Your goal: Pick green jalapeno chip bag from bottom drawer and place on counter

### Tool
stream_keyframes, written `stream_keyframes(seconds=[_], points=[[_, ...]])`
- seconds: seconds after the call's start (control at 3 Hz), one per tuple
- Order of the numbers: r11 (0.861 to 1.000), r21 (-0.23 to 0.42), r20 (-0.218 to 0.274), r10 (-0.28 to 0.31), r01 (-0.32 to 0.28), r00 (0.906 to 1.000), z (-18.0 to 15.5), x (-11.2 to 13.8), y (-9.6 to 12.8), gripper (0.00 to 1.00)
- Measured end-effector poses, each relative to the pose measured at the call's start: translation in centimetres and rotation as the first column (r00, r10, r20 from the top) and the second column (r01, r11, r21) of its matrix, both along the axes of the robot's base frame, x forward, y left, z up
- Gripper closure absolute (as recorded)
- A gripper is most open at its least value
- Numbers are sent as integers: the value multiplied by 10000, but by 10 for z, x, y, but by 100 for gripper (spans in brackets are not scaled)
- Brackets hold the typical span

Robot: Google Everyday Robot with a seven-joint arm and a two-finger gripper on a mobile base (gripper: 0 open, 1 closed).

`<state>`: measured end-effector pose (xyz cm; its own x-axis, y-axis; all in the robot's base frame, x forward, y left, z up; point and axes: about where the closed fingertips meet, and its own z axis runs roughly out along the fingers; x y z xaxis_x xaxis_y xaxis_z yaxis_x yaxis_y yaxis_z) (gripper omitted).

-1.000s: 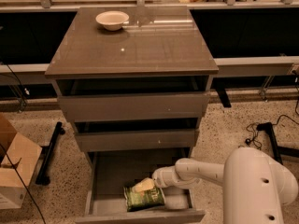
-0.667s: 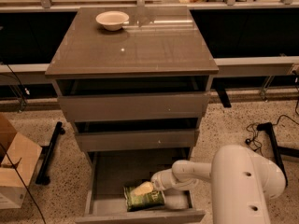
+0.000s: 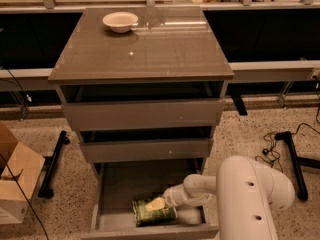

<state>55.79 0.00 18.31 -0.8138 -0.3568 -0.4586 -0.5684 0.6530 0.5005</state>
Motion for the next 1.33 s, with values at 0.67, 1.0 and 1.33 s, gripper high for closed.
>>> stream_keyframes(seconds=[0.67, 1.0, 1.33], points=[[9983, -291, -76, -508, 506, 9987, -13, 8, -20, 0], [9973, -166, -553, -718, 710, 9959, -31, 7, -20, 3], [9970, -193, -693, -767, 756, 9946, -33, 1, -15, 26]])
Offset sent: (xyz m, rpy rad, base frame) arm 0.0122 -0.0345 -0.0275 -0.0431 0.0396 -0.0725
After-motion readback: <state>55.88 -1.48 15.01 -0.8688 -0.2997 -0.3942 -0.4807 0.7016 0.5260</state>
